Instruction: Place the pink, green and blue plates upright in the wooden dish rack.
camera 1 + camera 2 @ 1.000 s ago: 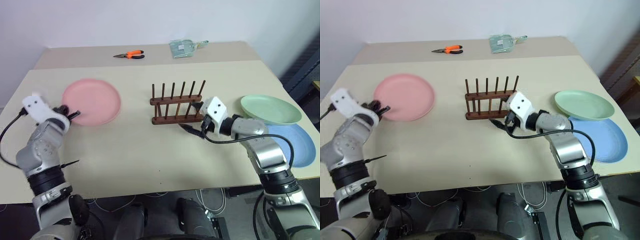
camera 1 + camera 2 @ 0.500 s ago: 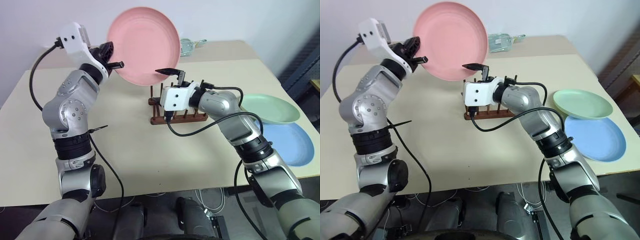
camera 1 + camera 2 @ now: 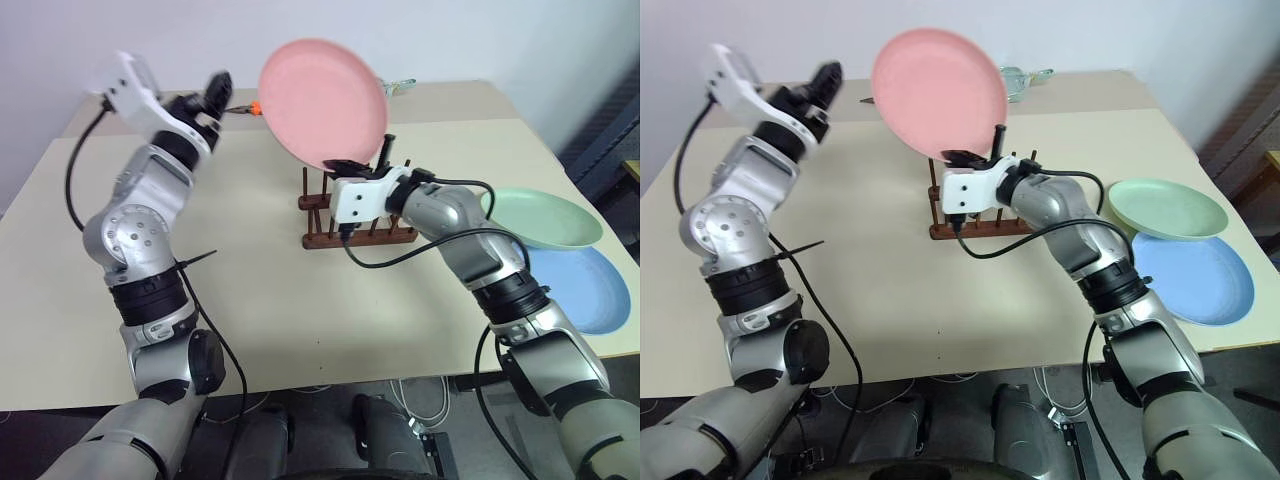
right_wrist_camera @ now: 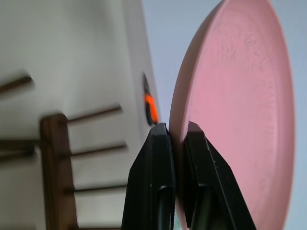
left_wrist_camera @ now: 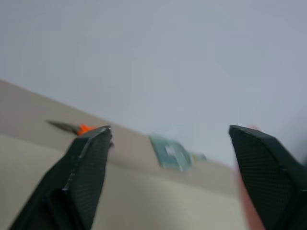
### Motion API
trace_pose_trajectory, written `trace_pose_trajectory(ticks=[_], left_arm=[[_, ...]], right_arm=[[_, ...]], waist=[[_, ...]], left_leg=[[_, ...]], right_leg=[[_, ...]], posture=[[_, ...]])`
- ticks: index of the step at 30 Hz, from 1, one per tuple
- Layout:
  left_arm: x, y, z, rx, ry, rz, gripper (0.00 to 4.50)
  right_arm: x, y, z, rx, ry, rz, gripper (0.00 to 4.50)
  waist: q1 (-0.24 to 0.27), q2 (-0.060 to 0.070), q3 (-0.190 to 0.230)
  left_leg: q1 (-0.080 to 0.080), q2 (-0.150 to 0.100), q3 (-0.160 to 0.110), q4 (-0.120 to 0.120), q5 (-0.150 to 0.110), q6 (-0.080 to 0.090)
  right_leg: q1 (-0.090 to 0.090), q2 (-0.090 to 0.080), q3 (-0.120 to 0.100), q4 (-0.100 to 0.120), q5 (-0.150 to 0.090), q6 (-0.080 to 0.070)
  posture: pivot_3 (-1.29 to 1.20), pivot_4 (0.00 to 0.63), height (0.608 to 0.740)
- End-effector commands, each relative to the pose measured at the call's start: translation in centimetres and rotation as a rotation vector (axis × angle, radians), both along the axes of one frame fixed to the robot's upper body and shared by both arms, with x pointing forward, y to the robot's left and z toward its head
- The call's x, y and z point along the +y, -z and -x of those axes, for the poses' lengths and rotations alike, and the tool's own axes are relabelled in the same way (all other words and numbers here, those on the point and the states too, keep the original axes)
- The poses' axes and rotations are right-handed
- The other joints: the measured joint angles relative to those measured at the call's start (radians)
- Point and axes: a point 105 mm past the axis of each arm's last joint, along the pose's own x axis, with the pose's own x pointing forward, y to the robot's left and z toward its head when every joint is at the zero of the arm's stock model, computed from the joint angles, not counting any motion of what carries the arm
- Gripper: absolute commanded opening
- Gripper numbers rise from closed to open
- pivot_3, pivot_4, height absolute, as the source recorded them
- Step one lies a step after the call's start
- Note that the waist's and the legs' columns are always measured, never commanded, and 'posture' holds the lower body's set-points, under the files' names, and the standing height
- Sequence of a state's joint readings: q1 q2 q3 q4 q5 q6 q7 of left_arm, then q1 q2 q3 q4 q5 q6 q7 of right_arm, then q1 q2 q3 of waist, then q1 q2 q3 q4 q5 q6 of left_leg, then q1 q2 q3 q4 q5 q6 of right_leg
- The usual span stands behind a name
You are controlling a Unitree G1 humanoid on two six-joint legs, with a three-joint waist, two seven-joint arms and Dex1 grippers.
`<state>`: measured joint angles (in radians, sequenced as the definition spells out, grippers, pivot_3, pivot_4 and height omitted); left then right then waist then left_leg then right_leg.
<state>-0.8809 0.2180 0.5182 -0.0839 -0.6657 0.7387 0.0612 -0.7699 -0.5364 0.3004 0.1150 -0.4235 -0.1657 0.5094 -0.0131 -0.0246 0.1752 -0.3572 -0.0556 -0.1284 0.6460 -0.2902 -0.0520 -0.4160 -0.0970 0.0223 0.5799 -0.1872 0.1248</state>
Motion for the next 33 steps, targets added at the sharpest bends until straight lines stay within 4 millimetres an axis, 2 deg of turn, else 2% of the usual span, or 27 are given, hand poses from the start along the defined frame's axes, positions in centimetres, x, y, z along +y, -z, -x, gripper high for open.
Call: trace_pose_trajectory(ticks=[1,3,5,8,11,14,18,26,29,32,33], left_arm=[[0.6,-0.2,0.5,-0.047,-0.022,-0.198,3.83],[-1.0,1.8,0.9,-0.036,0.060,-0.411,3.83],[-3.9,4.5,2.5,-0.043,0.273,-0.545,3.83],[-6.9,7.5,6.0,-0.086,0.562,-0.653,3.83],[-8.4,9.6,8.9,-0.099,0.771,-0.713,3.83],[-9.0,10.2,9.8,-0.098,0.843,-0.726,3.83],[-9.9,11.2,10.5,-0.085,0.897,-0.736,3.83],[-10.8,11.6,11.0,-0.101,0.913,-0.713,3.83],[-11.1,11.8,11.1,-0.097,0.917,-0.716,3.83],[-11.5,12.2,11.2,-0.090,0.931,-0.732,3.86],[-11.6,12.3,11.2,-0.090,0.934,-0.733,3.86]], right_arm=[[-3.5,-4.2,1.8,0.088,-0.033,-0.345,0.00],[-5.3,-5.2,3.0,0.265,-0.089,-0.596,0.00],[-6.0,-5.9,4.9,0.463,-0.214,-0.776,0.00],[-6.6,-7.0,7.4,0.646,-0.372,-0.906,0.00],[-7.3,-6.7,7.7,0.753,-0.373,-0.937,0.00],[-7.7,-6.1,7.2,0.808,-0.334,-0.942,0.00],[-8.5,-4.6,5.7,0.871,-0.292,-0.997,0.00],[-9.5,-2.9,2.8,0.950,-0.239,-1.184,0.00],[-9.7,-2.6,2.3,0.970,-0.224,-1.215,0.00],[-9.7,-2.8,2.2,0.960,-0.228,-1.216,0.99],[-9.9,-2.9,1.9,0.924,-0.197,-1.197,1.51]], waist=[[-0.001,0.000,0.000],[-0.002,0.001,0.000],[-0.001,0.001,0.000],[-0.001,0.002,0.001],[-0.004,0.003,0.002],[-0.001,0.004,0.002],[0.000,0.004,0.002],[-0.001,0.004,0.002],[-0.001,0.004,0.002],[-0.001,0.005,0.002],[-0.001,0.005,0.002]], left_leg=[[0.000,0.000,0.000,0.000,0.000,0.000],[0.000,0.000,0.000,0.000,0.000,0.000],[0.001,0.000,0.000,0.000,0.000,0.001],[0.001,0.000,0.000,0.000,-0.001,0.002],[0.001,0.001,0.000,0.000,-0.002,0.003],[0.001,0.001,0.001,0.000,-0.002,0.003],[0.001,0.001,0.001,0.001,-0.002,0.004],[0.001,0.001,0.002,0.001,-0.002,0.004],[0.001,0.001,0.002,0.000,-0.002,0.004],[0.001,0.001,0.002,0.000,-0.002,0.004],[0.001,0.001,0.002,0.000,-0.002,0.004]], right_leg=[[0.000,0.000,0.000,0.000,0.000,0.000],[0.001,0.000,0.000,0.000,0.000,0.000],[0.002,0.000,0.001,0.000,0.000,0.000],[0.002,0.000,0.001,-0.001,-0.001,-0.002],[0.001,0.000,0.001,-0.001,-0.002,-0.005],[0.001,0.000,0.000,-0.001,-0.004,-0.007],[0.002,0.000,0.001,-0.001,-0.004,-0.007],[0.002,0.000,0.001,-0.001,-0.003,-0.006],[0.002,0.000,0.001,0.000,-0.003,-0.006],[0.002,0.000,0.001,-0.001,-0.003,-0.006],[0.002,0.000,0.001,-0.001,-0.003,-0.006]], posture=[[0.00,0.150,0.740],[0.00,0.150,0.740],[0.00,0.150,0.740],[0.00,0.150,0.740],[0.00,0.150,0.740],[0.00,0.150,0.740],[0.00,0.150,0.740],[0.00,0.150,0.740],[0.00,0.150,0.740],[0.00,0.150,0.740],[0.00,0.150,0.740]])
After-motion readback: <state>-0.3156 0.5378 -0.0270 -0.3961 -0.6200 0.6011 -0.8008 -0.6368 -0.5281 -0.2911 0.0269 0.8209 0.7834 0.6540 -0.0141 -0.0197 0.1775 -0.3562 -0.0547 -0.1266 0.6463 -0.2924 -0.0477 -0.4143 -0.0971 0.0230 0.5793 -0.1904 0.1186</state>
